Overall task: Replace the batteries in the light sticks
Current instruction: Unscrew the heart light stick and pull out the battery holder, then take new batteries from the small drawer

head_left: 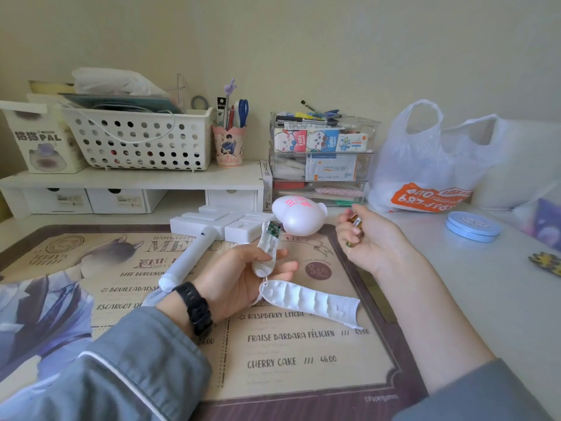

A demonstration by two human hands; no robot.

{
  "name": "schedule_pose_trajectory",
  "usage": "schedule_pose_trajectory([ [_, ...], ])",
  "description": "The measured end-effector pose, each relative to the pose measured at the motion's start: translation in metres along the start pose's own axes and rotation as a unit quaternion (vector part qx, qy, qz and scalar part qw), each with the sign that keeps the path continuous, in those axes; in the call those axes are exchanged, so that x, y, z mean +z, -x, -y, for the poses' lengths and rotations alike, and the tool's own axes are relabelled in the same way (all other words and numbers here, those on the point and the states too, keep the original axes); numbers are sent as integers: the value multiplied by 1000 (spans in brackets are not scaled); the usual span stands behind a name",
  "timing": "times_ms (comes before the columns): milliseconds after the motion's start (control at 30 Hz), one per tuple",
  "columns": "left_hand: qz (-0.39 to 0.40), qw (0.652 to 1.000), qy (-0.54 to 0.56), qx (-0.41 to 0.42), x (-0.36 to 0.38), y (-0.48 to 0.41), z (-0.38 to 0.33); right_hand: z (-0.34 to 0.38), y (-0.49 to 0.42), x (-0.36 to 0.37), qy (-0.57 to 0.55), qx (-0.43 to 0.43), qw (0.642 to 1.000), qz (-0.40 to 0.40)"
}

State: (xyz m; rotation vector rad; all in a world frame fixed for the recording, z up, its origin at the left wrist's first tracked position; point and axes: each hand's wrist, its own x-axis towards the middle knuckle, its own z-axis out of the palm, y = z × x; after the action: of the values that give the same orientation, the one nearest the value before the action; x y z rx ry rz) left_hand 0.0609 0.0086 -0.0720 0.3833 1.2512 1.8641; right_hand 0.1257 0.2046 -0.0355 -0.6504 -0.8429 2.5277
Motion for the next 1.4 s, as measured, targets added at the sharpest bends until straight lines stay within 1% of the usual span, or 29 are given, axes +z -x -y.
schedule_pose_trajectory([
  [67, -25, 1000, -10, 14, 0, -3, 3, 15, -6, -3, -47, 1, 999, -17],
  [100, -32, 999, -25, 23, 0, -4, 5, 23, -11, -5, -31, -32, 998, -34],
  [167, -33, 995, -82, 40, -3, -7, 8, 40, -21, -4, 83, -140, 984, -77],
  [200, -29, 993, -104, 45, -4, -8, 10, 48, -27, -3, 171, -193, 961, -101],
  [267, -21, 991, -123, 57, -4, -8, 13, 56, -40, -6, 360, -257, 888, -123],
  [333, -33, 990, -118, 69, -3, -9, 14, 54, -52, -18, 524, -256, 807, -90],
  [367, -44, 989, -120, 70, -3, -8, 13, 52, -56, -25, 581, -236, 776, -68],
  [433, -88, 976, -180, 81, -3, -9, 13, 49, -59, -34, 658, -182, 730, -36],
  [467, -118, 961, -233, 92, -2, -8, 13, 49, -58, -36, 691, -158, 704, -28],
  [533, -167, 923, -324, 123, -3, -7, 13, 51, -58, -35, 757, -129, 640, -22],
  [600, -166, 906, -364, 142, -2, -7, 12, 54, -58, -29, 808, -107, 579, -27],
  [633, -159, 900, -378, 148, -2, -7, 11, 56, -57, -25, 824, -94, 558, -33],
  [700, -159, 885, -405, 164, -5, -9, 13, 59, -53, -16, 848, -96, 518, -49],
  [733, -165, 881, -408, 176, -6, -11, 14, 61, -49, -12, 857, -117, 499, -58],
  [767, -166, 886, -396, 175, -6, -11, 13, 63, -45, -7, 860, -146, 485, -66],
  [800, -168, 891, -385, 170, -5, -10, 13, 64, -41, -3, 856, -175, 482, -72],
  [867, -161, 916, -339, 141, -6, -13, 12, 63, -35, 2, 841, -215, 492, -67],
  [933, -110, 964, -228, 86, -6, -13, 12, 54, -25, 5, 820, -229, 524, -29],
  [967, -74, 978, -183, 68, -6, -12, 12, 46, -19, 8, 811, -224, 540, 0],
  [1000, -41, 983, -170, 56, -7, -11, 13, 37, -12, 11, 804, -216, 552, 31],
  [1033, -25, 978, -199, 57, -8, -12, 15, 28, -7, 14, 802, -212, 555, 60],
  [1067, -24, 962, -261, 70, -9, -11, 14, 18, -2, 18, 806, -212, 548, 79],
  [1100, -38, 930, -356, 89, -8, -9, 12, 9, 1, 21, 809, -220, 537, 93],
  [1167, -100, 834, -518, 163, -14, -12, 9, -10, 5, 27, 812, -258, 513, 101],
  [1200, -117, 813, -545, 171, -15, -11, 8, -18, 7, 31, 809, -281, 506, 97],
  [1233, -135, 811, -545, 166, -18, -12, 7, -26, 8, 35, 801, -302, 507, 97],
  [1267, -148, 813, -542, 152, -18, -10, 5, -34, 11, 40, 790, -312, 517, 102],
  [1333, -147, 807, -553, 150, -17, -7, 1, -51, 12, 53, 767, -308, 548, 127],
  [1400, -158, 775, -588, 171, -19, 3, -12, -69, 15, 70, 752, -295, 569, 152],
])
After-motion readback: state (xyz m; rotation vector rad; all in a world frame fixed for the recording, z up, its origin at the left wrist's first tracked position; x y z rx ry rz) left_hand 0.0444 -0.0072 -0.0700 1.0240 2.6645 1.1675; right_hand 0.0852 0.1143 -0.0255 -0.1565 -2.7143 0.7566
